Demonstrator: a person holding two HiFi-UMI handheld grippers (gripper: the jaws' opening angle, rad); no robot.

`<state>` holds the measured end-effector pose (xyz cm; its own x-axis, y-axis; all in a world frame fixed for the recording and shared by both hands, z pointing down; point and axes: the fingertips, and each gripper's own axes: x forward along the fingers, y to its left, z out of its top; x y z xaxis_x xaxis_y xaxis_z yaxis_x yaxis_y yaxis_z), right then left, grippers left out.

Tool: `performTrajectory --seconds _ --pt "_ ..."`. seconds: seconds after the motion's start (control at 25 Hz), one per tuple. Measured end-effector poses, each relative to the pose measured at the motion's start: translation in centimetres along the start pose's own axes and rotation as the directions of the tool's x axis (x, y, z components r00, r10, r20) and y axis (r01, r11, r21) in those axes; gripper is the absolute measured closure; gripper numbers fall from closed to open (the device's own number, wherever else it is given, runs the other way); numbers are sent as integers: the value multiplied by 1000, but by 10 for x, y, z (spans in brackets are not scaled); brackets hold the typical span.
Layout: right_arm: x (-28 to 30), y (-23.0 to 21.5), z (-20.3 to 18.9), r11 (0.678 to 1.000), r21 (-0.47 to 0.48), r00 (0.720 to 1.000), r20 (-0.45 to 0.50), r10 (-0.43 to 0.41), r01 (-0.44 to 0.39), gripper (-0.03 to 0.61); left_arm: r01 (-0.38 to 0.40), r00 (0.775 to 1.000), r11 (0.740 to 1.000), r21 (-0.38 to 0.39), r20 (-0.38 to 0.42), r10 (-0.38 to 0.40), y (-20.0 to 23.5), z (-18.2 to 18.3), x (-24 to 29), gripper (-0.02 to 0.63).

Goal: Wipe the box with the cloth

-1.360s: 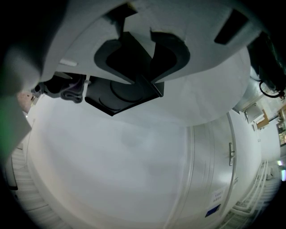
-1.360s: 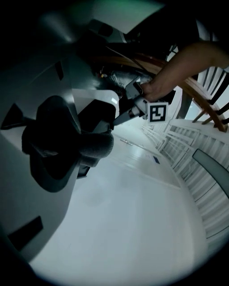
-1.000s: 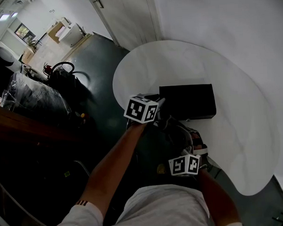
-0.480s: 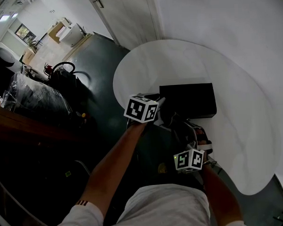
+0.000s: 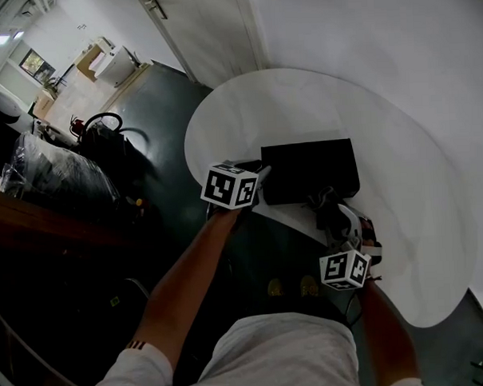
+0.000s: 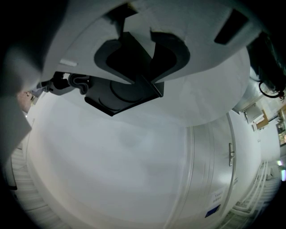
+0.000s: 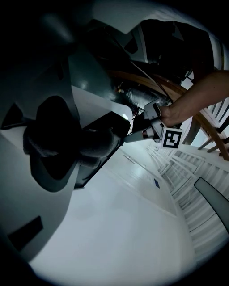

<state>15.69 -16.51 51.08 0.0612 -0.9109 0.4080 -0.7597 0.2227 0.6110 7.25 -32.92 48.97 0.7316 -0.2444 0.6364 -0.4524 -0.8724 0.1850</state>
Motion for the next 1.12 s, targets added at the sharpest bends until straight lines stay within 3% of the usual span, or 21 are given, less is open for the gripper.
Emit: performTrajectory --seconds 0.48,0.72,0.96,1.12 --pt "-19 -39 -39 990 96 991 -89 -99 107 474 -11 1000 1000 -1 -1 11 -1 0 -2 503" --pt "-25 -30 -12 990 107 996 -21 -91 92 474 -13 1000 1000 -5 2 13 -2 -1 -1 505" --pt "-4 22 54 998 -50 992 122 42 -37 475 -12 1000 1000 -10 5 12 -1 0 -1 505" --pt "11 61 86 970 -210 973 168 160 -124 474 -9 1000 1000 -16 3 9 -1 0 -2 505"
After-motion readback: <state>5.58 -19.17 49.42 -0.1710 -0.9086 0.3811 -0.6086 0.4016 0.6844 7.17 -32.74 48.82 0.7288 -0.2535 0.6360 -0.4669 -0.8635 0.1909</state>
